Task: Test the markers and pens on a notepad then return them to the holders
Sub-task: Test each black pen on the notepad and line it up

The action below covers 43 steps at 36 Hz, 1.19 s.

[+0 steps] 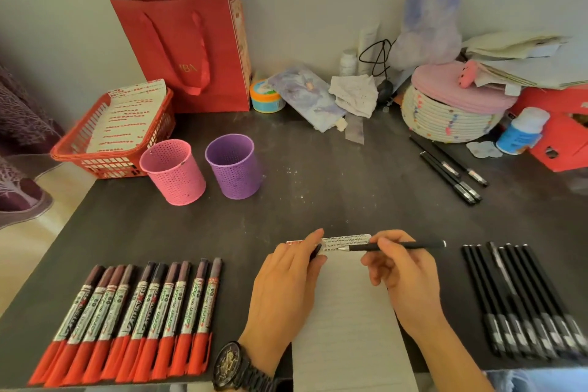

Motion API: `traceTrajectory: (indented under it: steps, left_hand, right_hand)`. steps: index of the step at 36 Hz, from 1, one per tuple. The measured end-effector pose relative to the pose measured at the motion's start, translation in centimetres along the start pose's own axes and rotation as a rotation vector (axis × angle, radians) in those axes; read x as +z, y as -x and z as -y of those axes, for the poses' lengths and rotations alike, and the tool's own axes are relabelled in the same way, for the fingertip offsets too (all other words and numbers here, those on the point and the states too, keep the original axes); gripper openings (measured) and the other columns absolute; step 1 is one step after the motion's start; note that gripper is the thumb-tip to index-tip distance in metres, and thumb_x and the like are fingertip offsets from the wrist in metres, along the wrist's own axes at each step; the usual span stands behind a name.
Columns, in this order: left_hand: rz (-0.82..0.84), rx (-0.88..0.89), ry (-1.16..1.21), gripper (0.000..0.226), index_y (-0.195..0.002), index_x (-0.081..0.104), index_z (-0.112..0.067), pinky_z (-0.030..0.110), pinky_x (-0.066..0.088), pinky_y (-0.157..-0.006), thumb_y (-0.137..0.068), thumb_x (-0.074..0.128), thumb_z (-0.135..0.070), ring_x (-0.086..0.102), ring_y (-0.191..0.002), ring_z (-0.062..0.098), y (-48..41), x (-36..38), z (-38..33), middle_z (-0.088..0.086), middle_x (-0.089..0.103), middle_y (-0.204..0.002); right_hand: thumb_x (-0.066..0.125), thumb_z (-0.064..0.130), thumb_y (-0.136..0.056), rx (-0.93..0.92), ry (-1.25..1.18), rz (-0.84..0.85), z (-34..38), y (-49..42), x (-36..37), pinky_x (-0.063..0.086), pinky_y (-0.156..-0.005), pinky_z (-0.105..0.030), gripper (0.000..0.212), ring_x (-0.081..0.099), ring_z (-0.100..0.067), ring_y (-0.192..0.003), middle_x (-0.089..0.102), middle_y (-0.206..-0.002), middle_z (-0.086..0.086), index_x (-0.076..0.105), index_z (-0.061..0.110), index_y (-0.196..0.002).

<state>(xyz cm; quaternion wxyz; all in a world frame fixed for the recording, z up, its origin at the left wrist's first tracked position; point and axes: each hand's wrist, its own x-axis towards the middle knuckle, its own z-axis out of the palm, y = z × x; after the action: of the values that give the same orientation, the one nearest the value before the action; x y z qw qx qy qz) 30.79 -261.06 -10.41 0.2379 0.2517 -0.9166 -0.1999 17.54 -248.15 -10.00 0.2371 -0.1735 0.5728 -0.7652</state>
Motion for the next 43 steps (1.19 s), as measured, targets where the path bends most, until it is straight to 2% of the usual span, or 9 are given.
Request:
traceTrajectory:
  steps: [3,8,13,16,19,23,25,31,43]
  left_hand:
    - [0.016,-0.071,0.057,0.025,-0.120,0.047,-0.042,0.019,0.042,-0.072,-0.096,0.043,-0.048,0.056,-0.085,0.007,0.1,-0.1,0.1,-0.019,0.055,-0.096]
    - [-0.037,-0.016,0.041,0.027,-0.115,0.062,-0.030,0.023,0.048,-0.075,-0.097,0.047,-0.043,0.052,-0.093,0.002,0.1,0.0,0.0,-0.016,0.065,-0.101]
    - [-0.060,0.032,0.025,0.021,-0.116,0.065,-0.027,0.026,0.052,-0.077,-0.099,0.054,-0.032,0.053,-0.096,0.003,0.1,0.2,0.3,-0.014,0.067,-0.106]
    - [-0.065,0.050,0.019,0.020,-0.116,0.065,-0.026,0.028,0.054,-0.077,-0.098,0.056,-0.030,0.056,-0.096,0.006,0.1,0.3,0.4,-0.014,0.067,-0.107]
    - [-0.064,0.064,0.024,0.025,-0.116,0.065,-0.026,0.030,0.055,-0.077,-0.099,0.049,-0.036,0.057,-0.096,0.007,0.1,0.2,0.4,-0.013,0.067,-0.107]
    - [-0.071,0.098,0.028,0.027,-0.116,0.064,-0.027,0.032,0.055,-0.077,-0.099,0.045,-0.037,0.058,-0.098,0.008,0.2,0.2,0.6,-0.013,0.066,-0.110]
    - [-0.074,0.104,0.028,0.026,-0.116,0.063,-0.028,0.033,0.055,-0.077,-0.099,0.045,-0.037,0.058,-0.098,0.008,0.2,0.3,0.7,-0.013,0.066,-0.111]
    - [-0.061,0.147,0.014,0.025,-0.117,0.061,-0.031,0.030,0.054,-0.075,-0.100,0.045,-0.040,0.056,-0.099,0.007,0.2,0.4,0.8,-0.015,0.065,-0.113]
    - [-0.151,0.181,0.095,0.029,-0.112,0.074,-0.024,0.024,0.054,-0.075,-0.097,0.055,-0.041,0.062,-0.093,0.008,0.5,0.0,0.9,-0.011,0.071,-0.108]
  right_hand:
    - [0.048,-0.002,-0.100,-0.005,0.001,0.005,0.0,0.0,0.0,0.049,-0.045,-0.024,0.032,0.061,-0.023,-0.054,0.069,-0.070,-0.018,0.072,0.011,-0.083]
    - [0.042,-0.011,-0.098,-0.014,-0.005,0.019,-0.2,-0.1,-0.2,0.050,-0.046,-0.024,0.032,0.061,-0.023,-0.055,0.069,-0.070,-0.018,0.068,0.004,-0.087]
    - [0.042,-0.013,-0.097,-0.017,-0.002,0.035,-0.3,-0.2,-0.3,0.050,-0.047,-0.024,0.029,0.061,-0.021,-0.055,0.069,-0.071,-0.016,0.066,0.001,-0.089]
    - [0.045,-0.008,-0.095,-0.027,-0.015,0.051,-0.4,-0.1,-0.3,0.050,-0.048,-0.023,0.026,0.061,-0.020,-0.055,0.069,-0.071,-0.016,0.067,0.004,-0.088]
    - [0.046,-0.009,-0.095,-0.029,-0.006,0.052,-0.4,-0.2,-0.3,0.050,-0.048,-0.024,0.030,0.061,-0.020,-0.055,0.069,-0.071,-0.016,0.069,0.008,-0.086]
    - [0.053,0.009,-0.084,-0.025,-0.002,0.061,-0.4,-0.2,-0.2,0.049,-0.048,-0.025,0.017,0.060,-0.021,-0.055,0.069,-0.071,-0.017,0.069,0.010,-0.084]
    - [0.053,0.010,-0.082,-0.027,0.005,0.067,-0.5,-0.2,-0.2,0.049,-0.048,-0.025,0.016,0.060,-0.021,-0.055,0.069,-0.072,-0.018,0.069,0.012,-0.083]
    - [0.056,0.014,-0.085,-0.047,0.116,0.117,-0.6,0.0,-0.2,0.050,-0.050,-0.022,0.016,0.060,-0.018,-0.054,0.073,-0.077,-0.017,0.064,0.002,-0.091]
    - [0.067,0.017,-0.086,-0.076,0.289,0.229,-0.1,0.3,0.0,0.051,-0.052,-0.021,0.015,0.065,-0.014,-0.059,0.076,-0.080,-0.009,0.074,0.012,-0.098]
